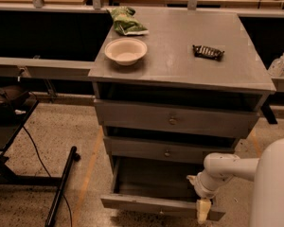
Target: Close bottom drawer
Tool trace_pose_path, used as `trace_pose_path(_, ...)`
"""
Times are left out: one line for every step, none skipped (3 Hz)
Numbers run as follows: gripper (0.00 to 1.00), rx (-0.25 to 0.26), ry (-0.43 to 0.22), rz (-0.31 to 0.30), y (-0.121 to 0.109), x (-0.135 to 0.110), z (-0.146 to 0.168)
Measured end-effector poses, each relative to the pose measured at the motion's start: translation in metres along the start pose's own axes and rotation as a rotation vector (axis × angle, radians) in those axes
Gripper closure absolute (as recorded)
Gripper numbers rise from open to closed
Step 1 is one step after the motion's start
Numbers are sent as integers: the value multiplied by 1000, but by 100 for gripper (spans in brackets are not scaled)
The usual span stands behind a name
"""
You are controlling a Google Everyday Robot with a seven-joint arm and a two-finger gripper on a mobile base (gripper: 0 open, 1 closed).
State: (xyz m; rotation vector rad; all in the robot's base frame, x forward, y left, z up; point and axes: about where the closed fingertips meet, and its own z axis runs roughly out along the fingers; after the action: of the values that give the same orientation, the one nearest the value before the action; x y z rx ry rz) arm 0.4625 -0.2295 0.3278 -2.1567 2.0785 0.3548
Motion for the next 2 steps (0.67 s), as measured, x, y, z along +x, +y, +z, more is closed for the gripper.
trace_pose_path(0,-23,-38,-31,7,5,33)
trace_pose_path(0,-6,-89,-64,11,7,66)
